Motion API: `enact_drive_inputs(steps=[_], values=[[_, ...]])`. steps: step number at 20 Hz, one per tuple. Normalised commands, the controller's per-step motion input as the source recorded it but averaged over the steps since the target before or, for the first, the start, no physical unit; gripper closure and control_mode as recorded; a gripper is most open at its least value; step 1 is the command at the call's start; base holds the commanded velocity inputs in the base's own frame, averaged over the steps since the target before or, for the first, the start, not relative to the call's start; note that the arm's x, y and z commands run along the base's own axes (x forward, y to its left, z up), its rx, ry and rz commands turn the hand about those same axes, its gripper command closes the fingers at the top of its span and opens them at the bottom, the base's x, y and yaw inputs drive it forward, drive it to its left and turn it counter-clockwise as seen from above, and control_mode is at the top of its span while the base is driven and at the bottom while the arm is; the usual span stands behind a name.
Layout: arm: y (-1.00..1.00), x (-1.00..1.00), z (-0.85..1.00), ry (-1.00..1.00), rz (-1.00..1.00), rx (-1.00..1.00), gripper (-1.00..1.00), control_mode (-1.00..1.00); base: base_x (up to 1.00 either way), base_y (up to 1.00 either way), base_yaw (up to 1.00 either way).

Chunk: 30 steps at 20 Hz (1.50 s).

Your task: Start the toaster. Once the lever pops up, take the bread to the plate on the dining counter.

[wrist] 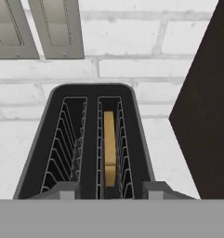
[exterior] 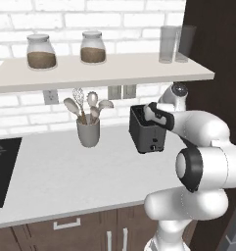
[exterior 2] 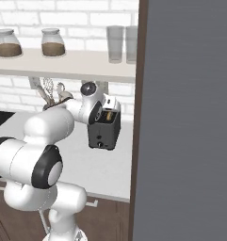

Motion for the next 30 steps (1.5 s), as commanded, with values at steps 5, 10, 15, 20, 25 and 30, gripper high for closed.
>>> enact_drive_inputs(steps=[5,10,15,20,25,30], values=[[0.00,0.00,0.00,-0.04,0.00,0.00,-1.00,-1.00,0.00,0.00,0.00],[0.00,0.00,0.00,-0.04,0.00,0.00,-1.00,-1.00,0.00,0.00,0.00],[0.00,0.00,0.00,-0.02,0.00,0.00,-1.00,-1.00,0.00,0.00,0.00],[0.00,0.00,0.00,-0.01,0.00,0.00,-1.00,-1.00,0.00,0.00,0.00],[0.00,0.00,-0.01,0.00,0.00,0.00,-1.00,-1.00,0.00,0.00,0.00],[0.00,0.00,-0.05,0.00,0.00,0.00,-1.00,-1.00,0.00,0.00,0.00]])
